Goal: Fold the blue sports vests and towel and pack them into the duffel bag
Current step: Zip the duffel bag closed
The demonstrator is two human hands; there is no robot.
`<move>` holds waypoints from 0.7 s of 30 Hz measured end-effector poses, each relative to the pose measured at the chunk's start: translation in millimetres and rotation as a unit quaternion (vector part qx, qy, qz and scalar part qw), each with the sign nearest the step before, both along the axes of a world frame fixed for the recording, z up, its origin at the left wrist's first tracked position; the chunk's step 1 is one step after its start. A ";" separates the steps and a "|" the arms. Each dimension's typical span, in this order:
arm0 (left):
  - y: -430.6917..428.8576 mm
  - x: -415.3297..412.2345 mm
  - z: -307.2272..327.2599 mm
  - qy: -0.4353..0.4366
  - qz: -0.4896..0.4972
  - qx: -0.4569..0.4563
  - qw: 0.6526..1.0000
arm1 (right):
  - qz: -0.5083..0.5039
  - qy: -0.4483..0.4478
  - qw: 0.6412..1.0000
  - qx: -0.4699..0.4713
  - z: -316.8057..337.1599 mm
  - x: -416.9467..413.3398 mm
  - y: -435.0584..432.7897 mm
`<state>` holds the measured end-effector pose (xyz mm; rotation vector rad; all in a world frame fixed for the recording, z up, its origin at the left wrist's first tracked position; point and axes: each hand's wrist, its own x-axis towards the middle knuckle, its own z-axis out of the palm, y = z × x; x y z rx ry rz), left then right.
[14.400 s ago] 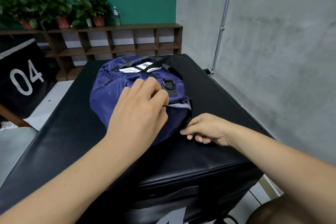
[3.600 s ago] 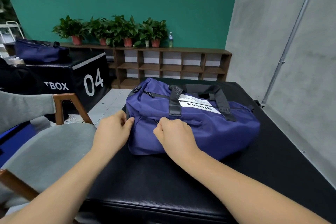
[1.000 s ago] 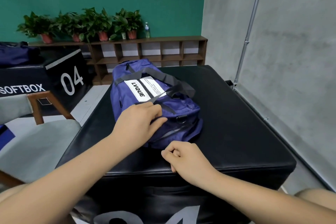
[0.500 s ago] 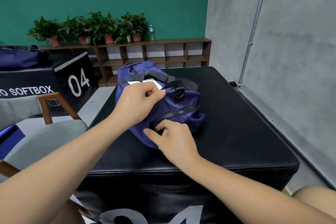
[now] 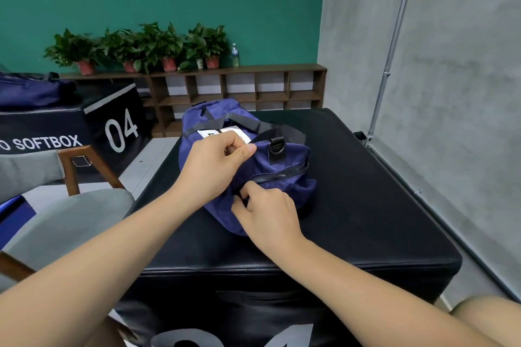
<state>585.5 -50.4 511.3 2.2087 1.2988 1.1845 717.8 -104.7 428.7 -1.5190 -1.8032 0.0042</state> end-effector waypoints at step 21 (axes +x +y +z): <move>-15.3 -60.5 -34.9 0.110 0.011 0.067 0.992 | -0.008 -0.054 0.999 -0.004 6.7 102.3 -15.7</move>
